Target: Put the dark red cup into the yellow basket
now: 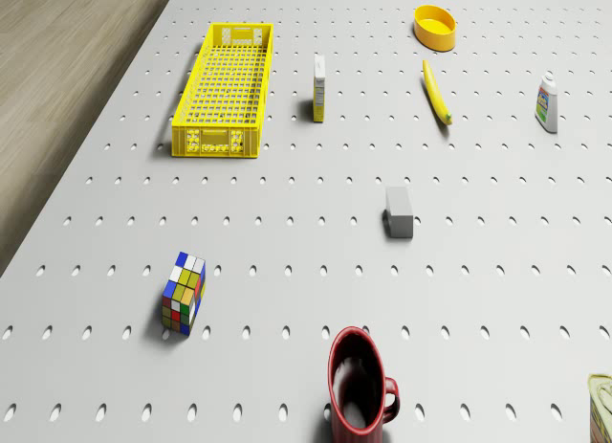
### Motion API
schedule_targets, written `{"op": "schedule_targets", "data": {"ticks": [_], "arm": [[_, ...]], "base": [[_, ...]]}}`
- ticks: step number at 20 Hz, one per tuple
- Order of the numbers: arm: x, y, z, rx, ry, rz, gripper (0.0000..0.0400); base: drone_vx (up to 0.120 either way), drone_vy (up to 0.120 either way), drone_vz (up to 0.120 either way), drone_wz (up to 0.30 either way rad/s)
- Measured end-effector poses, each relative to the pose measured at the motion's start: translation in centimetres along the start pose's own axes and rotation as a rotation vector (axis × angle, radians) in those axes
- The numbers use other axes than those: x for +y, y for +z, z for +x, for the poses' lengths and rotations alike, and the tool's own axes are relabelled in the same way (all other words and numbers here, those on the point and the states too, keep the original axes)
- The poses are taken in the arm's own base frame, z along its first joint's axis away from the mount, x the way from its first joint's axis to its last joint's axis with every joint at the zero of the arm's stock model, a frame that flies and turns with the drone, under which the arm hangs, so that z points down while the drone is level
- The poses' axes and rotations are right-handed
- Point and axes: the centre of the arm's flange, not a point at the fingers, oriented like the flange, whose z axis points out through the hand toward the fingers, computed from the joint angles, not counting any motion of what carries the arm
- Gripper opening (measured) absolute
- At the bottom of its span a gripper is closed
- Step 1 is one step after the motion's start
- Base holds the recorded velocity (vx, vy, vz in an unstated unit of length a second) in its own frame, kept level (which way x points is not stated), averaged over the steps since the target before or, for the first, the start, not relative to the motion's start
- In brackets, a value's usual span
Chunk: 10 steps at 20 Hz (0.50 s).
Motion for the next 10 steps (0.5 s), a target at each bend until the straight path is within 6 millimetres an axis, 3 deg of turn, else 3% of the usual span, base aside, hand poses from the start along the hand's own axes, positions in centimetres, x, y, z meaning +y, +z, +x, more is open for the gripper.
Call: {"op": "schedule_targets", "data": {"ticks": [10], "arm": [[-0.33,0.01,-0.43,0.044,-0.001,-0.033,0.0400]], "base": [[0.120,0.000,0.000,0.000]]}}
